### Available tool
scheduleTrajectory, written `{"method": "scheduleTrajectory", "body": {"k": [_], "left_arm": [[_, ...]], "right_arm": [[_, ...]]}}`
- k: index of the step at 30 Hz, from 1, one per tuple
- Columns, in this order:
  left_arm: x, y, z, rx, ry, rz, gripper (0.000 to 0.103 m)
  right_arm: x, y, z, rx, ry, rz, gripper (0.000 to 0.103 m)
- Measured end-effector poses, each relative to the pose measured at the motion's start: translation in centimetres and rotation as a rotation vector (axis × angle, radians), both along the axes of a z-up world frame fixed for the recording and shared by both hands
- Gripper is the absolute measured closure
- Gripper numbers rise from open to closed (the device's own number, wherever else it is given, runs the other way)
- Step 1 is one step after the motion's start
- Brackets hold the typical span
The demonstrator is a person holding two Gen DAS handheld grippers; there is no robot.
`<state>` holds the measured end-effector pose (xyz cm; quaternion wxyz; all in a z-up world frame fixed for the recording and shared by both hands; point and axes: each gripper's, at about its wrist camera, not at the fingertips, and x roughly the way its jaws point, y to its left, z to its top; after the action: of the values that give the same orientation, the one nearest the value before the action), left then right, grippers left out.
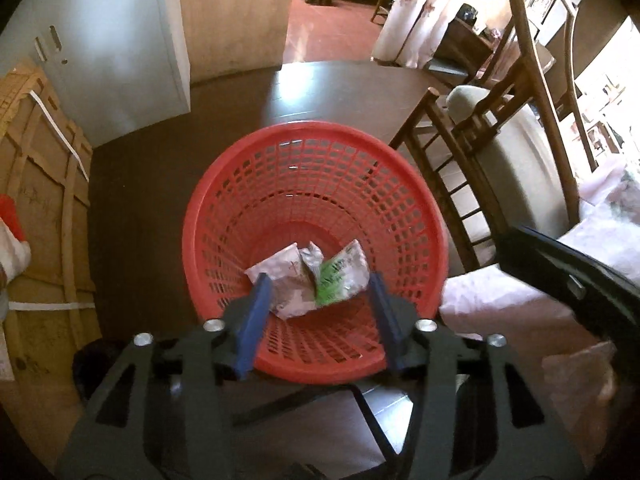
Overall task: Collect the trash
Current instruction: 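Open both tools to drop the cup and carton into the red basket, then move both open tools back over the table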
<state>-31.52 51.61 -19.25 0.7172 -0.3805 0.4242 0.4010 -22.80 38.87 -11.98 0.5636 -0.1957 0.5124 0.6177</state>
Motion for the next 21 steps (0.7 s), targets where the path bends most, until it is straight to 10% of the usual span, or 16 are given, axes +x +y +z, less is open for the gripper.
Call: {"method": "scheduleTrajectory", "body": {"k": [9, 21], "left_arm": [[1.8, -3.9, 5.2, 0.070, -0.089, -0.104, 0.045], [9.8, -13.6, 13.2, 0.210, -0.165, -0.380, 0.035]], "right_arm": [[1.6, -11.4, 9.6, 0.174, -0.234, -0.047, 0.022], [8.4, -27.6, 15.7, 0.217, -0.395, -0.396, 0.012]]}}
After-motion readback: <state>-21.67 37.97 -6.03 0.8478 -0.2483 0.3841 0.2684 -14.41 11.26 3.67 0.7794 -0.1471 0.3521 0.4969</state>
